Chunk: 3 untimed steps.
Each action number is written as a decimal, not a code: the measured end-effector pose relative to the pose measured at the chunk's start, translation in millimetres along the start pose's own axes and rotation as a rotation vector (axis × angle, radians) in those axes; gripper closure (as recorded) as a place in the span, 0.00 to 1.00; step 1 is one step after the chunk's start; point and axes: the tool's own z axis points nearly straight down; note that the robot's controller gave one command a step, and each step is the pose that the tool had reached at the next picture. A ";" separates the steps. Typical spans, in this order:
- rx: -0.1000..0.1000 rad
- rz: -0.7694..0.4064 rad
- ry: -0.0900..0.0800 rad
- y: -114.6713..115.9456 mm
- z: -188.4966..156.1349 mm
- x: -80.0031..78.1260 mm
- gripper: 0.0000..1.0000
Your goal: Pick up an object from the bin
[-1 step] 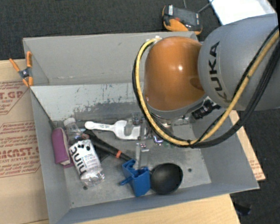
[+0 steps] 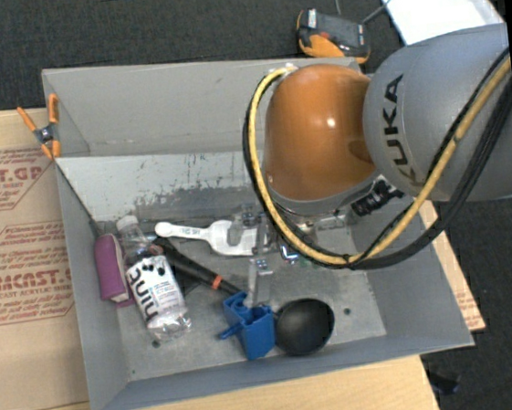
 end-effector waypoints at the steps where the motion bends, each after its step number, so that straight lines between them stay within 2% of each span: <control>1: -0.001 -0.013 0.001 -23.9 77.1 22.7 0.00; 2: -0.003 -0.060 -0.008 -18.0 137.6 -10.9 0.00; 3: -0.001 -0.122 0.002 -17.7 154.8 7.5 1.00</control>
Offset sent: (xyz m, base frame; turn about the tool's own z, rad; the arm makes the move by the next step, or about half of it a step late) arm 0.0108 -0.0185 -0.1332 -0.0585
